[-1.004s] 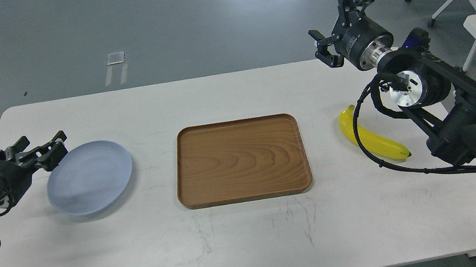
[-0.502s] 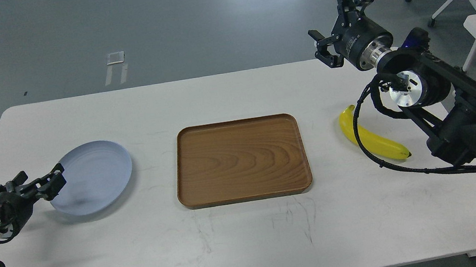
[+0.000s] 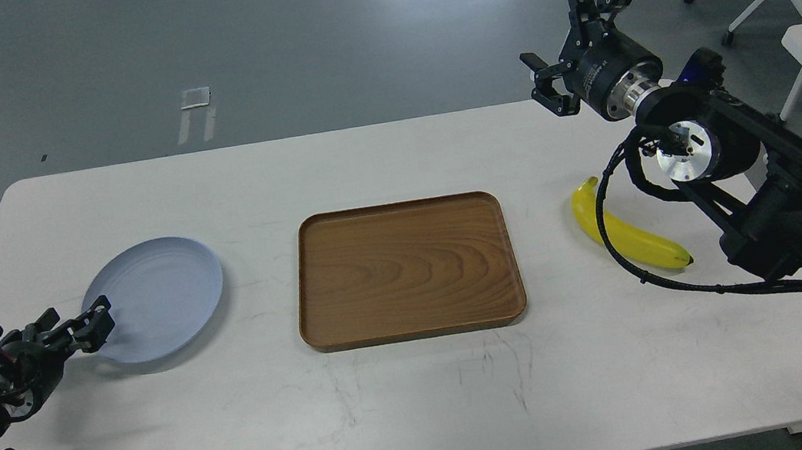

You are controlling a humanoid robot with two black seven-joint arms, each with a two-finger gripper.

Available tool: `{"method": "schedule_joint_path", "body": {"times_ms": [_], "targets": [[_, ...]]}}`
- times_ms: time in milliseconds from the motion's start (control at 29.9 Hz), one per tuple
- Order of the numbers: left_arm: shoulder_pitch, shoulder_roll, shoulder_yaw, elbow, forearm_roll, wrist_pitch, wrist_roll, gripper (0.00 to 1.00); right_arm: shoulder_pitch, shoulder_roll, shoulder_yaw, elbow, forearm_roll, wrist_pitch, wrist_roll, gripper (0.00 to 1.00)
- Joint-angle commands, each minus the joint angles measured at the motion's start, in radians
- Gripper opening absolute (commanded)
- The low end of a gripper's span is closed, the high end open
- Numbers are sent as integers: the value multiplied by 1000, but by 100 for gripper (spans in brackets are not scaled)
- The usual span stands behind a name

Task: Place banana on plate with both arms
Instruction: 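Grasp the rim of the light blue plate with the left gripper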

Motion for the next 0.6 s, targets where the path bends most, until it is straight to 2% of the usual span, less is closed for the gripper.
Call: {"method": "schedule_joint_path", "body": {"times_ms": [0, 100, 201, 234, 335, 569], "targets": [[2, -6, 0, 25, -9, -7, -26, 76, 0, 0, 0, 0, 0, 0, 0, 100], [5, -6, 0, 25, -9, -8, -57, 29, 0, 0, -1, 0, 0, 0, 0, 100], [8, -6, 2, 25, -9, -8, -95, 5, -1, 0, -1, 0, 0, 0, 0, 100], [8, -6, 2, 25, -9, -7, -106, 1, -1, 0, -1, 0, 0, 0, 0, 100], [8, -5, 2, 25, -9, -5, -127, 0, -6, 0, -1, 0, 0, 0, 0, 100], [0, -5, 0, 25, -9, -2, -131, 0, -11, 0, 0, -1, 0, -2, 1, 100]]}}
